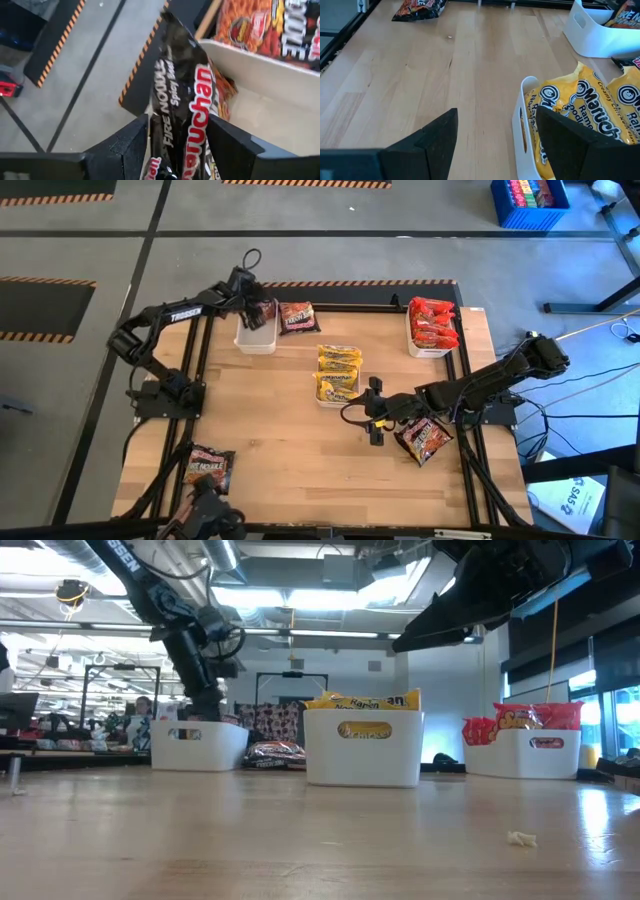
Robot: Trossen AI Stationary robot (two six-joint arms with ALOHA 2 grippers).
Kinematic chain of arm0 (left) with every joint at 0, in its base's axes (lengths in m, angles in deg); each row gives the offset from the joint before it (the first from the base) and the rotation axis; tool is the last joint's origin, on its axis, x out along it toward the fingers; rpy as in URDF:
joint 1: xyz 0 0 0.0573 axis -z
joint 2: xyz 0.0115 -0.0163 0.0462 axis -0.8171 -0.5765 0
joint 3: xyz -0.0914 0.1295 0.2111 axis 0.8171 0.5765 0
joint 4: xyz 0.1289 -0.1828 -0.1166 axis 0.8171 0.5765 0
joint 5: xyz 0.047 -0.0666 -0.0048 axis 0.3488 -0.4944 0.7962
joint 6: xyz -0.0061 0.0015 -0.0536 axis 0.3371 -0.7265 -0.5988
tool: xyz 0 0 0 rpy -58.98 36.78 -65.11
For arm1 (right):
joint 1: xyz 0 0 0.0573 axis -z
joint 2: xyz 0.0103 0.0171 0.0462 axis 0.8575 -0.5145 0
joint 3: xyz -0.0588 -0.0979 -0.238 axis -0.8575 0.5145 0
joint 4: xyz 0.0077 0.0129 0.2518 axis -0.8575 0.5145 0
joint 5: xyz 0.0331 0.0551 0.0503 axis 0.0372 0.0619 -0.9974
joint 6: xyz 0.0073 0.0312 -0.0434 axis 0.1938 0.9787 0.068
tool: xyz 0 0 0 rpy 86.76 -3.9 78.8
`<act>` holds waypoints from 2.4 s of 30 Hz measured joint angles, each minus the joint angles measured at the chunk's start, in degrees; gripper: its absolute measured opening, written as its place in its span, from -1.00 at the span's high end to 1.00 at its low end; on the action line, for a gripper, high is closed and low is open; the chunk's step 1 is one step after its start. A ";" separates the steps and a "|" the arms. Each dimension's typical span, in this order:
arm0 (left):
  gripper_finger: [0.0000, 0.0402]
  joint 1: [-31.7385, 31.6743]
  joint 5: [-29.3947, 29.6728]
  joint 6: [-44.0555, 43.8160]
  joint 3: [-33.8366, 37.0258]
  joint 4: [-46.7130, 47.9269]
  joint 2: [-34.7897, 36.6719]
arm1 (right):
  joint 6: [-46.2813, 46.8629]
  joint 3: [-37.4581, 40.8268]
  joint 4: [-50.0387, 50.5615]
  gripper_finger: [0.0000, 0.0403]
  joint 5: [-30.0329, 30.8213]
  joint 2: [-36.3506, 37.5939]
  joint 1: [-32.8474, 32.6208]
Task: Sort Maruchan noodles
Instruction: Put the black noodle pack into the white left bin
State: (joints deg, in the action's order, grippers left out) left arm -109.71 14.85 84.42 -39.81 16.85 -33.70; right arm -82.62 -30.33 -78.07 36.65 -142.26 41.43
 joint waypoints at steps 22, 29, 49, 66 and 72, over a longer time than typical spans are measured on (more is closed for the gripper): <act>0.04 13.81 -9.68 -21.02 -0.09 7.39 20.13 | -1.42 0.00 0.03 -0.23 0.02 0.00 0.00; 0.04 28.05 -17.78 -33.91 -0.09 19.28 22.38 | -1.38 0.00 -1.02 -0.23 0.00 0.00 0.00; 0.04 77.64 -20.30 -90.01 -0.02 46.80 22.36 | 1.99 0.00 -1.24 -0.23 -0.04 0.00 0.00; 0.04 92.75 -16.29 -102.82 7.31 50.58 23.52 | 6.20 0.00 -1.09 -0.23 -5.44 0.00 -0.04; 0.04 87.43 -19.80 -97.85 15.35 41.79 25.36 | 6.23 0.00 -1.11 -0.23 -6.12 0.00 -0.04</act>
State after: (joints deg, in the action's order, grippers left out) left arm -22.28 -4.96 -13.43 -24.46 58.65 -8.34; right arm -76.39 -30.33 -79.19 30.53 -142.26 41.38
